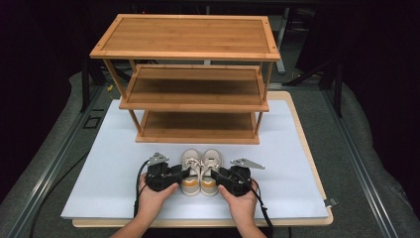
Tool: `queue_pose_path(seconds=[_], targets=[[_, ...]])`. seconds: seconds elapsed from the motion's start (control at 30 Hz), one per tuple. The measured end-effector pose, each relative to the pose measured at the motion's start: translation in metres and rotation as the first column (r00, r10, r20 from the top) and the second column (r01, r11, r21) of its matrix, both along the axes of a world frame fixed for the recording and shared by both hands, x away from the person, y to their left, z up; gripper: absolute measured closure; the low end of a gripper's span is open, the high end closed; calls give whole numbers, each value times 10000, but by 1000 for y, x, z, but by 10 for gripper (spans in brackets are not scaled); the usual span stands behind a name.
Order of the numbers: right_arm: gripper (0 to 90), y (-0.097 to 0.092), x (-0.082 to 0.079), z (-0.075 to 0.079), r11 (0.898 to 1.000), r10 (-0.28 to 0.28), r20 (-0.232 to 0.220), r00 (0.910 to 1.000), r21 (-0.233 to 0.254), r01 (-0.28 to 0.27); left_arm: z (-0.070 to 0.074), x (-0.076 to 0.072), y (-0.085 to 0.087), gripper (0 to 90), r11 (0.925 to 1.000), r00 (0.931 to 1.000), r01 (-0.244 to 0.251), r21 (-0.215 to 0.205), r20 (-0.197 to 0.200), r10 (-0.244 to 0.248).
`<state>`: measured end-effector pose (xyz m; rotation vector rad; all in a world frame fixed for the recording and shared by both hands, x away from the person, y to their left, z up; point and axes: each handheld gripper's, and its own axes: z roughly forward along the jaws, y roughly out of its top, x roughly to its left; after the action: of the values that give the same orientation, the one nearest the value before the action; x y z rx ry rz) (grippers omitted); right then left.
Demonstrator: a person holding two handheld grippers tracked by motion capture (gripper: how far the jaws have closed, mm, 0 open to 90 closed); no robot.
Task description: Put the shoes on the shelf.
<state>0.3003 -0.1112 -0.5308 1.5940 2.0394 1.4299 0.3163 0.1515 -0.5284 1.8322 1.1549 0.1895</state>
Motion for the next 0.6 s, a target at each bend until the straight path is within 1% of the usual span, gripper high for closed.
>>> queue_pose_path(seconds=[0.2, 0.23, 0.27, 0.3, 0.37, 0.4, 0.43, 0.5, 0.53, 0.6], targets=[[569, 1, -2, 0, 9999, -92, 88, 9999, -57, 93, 0, 0, 1, 541, 10000, 10000, 21, -38, -21, -21], [563, 1, -2, -1, 9999, -104, 80, 9999, -40, 104, 0, 0, 1, 540, 9999, 10000, -8, -135, -67, 7], [563, 1, -2, -1, 9999, -104, 80, 9999, -40, 104, 0, 0, 1, 538, 9999, 10000, -8, -135, -67, 7], [536, 0, -3, -1, 9999, -95, 59, 9999, 70, 94, -1, 0, 2, 535, 9998, 10000, -39, -182, -74, 38], [529, -1, -5, -2, 9999, -57, 159, 9999, 113, 56, -1, 0, 3, 531, 9997, 10000, -26, -227, -61, 25], [525, -2, -6, -2, 9997, -23, 129, 9999, 235, 20, -1, -2, 5, 529, 9994, 10000, 6, -344, -31, -7], [515, -3, -7, -2, 9994, -30, 176, 9998, 346, 24, -1, -3, 7, 524, 9995, 10000, 17, -323, 64, -15], [503, -5, -8, -1, 9997, -28, 293, 9996, 241, 21, 0, -4, 8, 495, 9995, 9999, -55, -325, 127, 59], [494, -6, -9, 0, 9996, -11, 335, 9994, 297, 2, 1, -6, 11, 492, 9990, 9998, -97, -436, 184, 106], [494, -7, -10, 0, 9990, -26, 437, 9990, 437, 7, 2, -9, 11, 479, 9985, 9994, -163, -526, 308, 179]])
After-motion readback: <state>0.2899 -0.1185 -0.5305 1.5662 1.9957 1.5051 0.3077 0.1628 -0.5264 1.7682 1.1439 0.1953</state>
